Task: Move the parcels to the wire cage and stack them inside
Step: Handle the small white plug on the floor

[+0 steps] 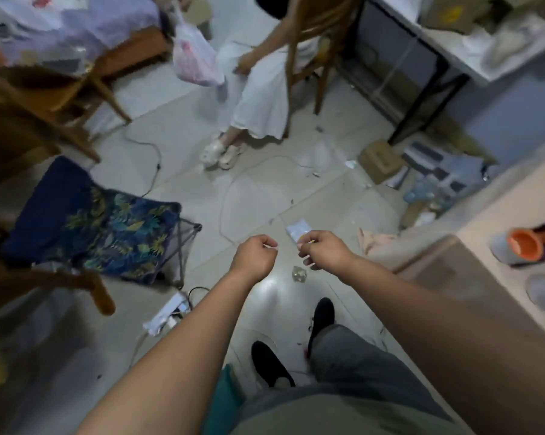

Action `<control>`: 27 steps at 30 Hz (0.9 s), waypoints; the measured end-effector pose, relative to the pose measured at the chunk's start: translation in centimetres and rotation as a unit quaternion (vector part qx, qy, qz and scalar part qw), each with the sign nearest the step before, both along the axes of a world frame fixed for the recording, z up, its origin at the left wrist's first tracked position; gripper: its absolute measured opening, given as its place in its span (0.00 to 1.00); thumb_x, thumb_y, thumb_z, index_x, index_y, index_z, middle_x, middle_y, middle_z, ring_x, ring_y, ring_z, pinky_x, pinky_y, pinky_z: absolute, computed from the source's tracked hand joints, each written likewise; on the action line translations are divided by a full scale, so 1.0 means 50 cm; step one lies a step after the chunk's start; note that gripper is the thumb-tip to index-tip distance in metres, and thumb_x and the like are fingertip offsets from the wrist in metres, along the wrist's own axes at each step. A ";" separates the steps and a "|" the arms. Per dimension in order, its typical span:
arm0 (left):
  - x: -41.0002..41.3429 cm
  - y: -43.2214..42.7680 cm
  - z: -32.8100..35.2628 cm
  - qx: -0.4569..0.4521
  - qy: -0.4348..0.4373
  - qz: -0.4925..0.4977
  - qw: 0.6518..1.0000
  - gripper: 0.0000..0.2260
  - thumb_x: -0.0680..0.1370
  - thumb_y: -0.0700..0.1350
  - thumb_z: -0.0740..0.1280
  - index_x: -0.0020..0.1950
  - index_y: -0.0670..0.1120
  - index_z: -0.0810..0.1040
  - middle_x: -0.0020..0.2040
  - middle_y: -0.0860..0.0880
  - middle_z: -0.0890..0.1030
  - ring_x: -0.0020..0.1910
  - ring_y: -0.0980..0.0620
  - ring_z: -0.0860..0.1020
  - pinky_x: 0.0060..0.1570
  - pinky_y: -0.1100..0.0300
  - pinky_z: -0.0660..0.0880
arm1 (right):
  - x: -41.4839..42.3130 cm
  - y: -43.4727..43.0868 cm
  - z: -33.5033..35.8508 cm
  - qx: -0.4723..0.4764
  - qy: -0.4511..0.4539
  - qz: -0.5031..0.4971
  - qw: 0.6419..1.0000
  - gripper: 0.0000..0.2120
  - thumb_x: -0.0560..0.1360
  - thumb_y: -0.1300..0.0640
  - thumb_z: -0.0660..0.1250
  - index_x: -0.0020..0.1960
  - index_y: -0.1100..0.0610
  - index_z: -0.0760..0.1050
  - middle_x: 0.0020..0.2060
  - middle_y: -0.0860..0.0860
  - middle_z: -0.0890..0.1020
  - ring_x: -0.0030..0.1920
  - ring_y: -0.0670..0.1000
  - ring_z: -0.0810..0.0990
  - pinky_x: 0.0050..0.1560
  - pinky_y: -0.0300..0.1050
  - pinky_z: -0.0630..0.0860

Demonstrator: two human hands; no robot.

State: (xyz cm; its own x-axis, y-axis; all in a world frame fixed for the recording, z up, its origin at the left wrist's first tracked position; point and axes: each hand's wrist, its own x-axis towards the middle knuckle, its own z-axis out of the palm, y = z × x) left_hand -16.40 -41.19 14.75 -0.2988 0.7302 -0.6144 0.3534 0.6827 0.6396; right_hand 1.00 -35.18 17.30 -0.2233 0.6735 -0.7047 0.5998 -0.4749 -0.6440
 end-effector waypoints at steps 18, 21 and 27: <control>0.213 0.343 -0.250 -0.069 0.021 -0.006 0.997 0.27 0.78 0.40 0.64 0.77 0.49 0.66 0.51 0.41 0.85 0.49 0.40 0.85 0.49 0.48 0.81 | 0.285 0.271 -0.254 -0.094 -0.057 -0.097 0.989 0.16 0.78 0.59 0.66 0.66 0.53 0.76 0.54 0.57 0.82 0.54 0.59 0.84 0.60 0.56 0.82; 0.208 0.390 -0.328 -0.099 0.009 -0.002 0.995 0.28 0.78 0.40 0.64 0.78 0.51 0.65 0.53 0.41 0.84 0.51 0.39 0.85 0.48 0.50 0.80 | 0.270 0.333 -0.336 -0.104 -0.065 -0.084 0.989 0.21 0.78 0.59 0.66 0.70 0.54 0.73 0.53 0.56 0.80 0.53 0.58 0.80 0.62 0.56 0.79; 0.185 0.481 -0.541 -0.111 0.076 -0.129 0.982 0.28 0.79 0.42 0.61 0.80 0.53 0.63 0.48 0.47 0.83 0.43 0.48 0.80 0.38 0.55 0.74 | 0.208 0.437 -0.570 -0.086 -0.089 -0.055 0.991 0.20 0.78 0.56 0.67 0.70 0.53 0.73 0.57 0.56 0.83 0.58 0.59 0.81 0.58 0.48 0.76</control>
State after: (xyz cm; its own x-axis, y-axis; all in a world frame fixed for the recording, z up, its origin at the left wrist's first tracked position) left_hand -7.15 -17.16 -12.28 -0.2221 0.6463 -0.7300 0.6133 0.6747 0.4107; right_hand 11.42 -13.34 -11.21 -0.0173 0.5543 -0.8321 0.6345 -0.6372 -0.4376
